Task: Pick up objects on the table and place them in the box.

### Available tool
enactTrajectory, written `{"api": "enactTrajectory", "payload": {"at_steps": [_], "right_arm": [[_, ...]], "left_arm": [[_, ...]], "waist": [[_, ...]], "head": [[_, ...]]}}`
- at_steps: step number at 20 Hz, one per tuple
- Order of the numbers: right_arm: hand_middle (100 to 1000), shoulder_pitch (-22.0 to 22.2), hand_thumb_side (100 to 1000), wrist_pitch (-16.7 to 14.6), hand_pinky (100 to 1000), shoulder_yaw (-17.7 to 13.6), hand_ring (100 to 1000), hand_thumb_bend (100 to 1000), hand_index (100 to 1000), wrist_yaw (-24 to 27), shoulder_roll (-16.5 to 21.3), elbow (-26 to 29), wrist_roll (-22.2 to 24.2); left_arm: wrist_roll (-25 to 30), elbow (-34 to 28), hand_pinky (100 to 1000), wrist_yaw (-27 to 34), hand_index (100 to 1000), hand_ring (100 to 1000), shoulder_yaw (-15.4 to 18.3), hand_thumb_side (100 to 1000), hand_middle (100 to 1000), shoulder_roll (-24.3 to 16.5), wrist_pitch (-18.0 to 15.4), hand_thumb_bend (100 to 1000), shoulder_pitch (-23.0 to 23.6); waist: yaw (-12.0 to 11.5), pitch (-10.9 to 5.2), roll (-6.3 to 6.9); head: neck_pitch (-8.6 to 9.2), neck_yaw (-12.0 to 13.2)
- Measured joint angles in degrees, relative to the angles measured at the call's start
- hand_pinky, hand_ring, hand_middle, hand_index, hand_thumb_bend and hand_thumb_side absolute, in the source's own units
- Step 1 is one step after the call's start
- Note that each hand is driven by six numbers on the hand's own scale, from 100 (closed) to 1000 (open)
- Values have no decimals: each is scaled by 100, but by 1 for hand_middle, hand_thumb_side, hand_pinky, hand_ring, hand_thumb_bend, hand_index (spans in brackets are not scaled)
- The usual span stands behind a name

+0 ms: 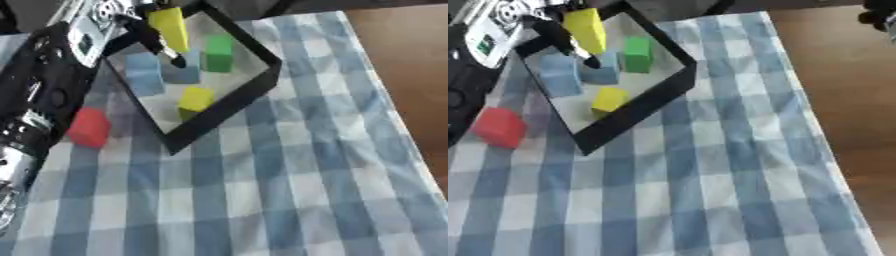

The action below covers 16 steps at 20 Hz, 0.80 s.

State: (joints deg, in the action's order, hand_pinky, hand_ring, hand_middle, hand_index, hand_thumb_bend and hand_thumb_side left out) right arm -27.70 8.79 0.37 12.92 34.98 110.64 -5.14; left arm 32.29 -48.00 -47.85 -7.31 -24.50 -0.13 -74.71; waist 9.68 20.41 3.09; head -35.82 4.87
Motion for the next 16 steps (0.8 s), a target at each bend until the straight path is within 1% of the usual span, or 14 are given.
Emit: {"api": "enactTrajectory", "payload": {"at_steps": [4, 10, 13, 16], "right_arm": [[701, 10, 534, 2, 902, 1, 766, 100, 749, 2, 0, -17, 16], [702, 54, 531, 0, 902, 2, 766, 100, 749, 26, 0, -30, 35], [703, 71, 530, 0, 902, 2, 766, 100, 749, 32, 4, -31, 35], [703, 109, 529, -1, 902, 1, 766, 100, 749, 32, 8, -33, 35]], "left_arm": [[-227, -161, 800, 50, 863, 836, 21, 373, 766, -86, 43, 847, -4], [-380, -359, 790, 86, 855, 822, 20, 360, 752, -209, 41, 820, -5], [-375, -500, 789, 216, 856, 814, 1, 351, 743, -313, 26, 798, 7], [-185, -597, 794, 358, 862, 815, -144, 352, 754, -507, -32, 797, 118]], "waist": [[-45, -104, 0], [-134, -149, 0], [-197, -180, 0], [-282, -202, 0]], "head": [[-42, -24], [-137, -73], [-184, -100], [-212, -142]]}}
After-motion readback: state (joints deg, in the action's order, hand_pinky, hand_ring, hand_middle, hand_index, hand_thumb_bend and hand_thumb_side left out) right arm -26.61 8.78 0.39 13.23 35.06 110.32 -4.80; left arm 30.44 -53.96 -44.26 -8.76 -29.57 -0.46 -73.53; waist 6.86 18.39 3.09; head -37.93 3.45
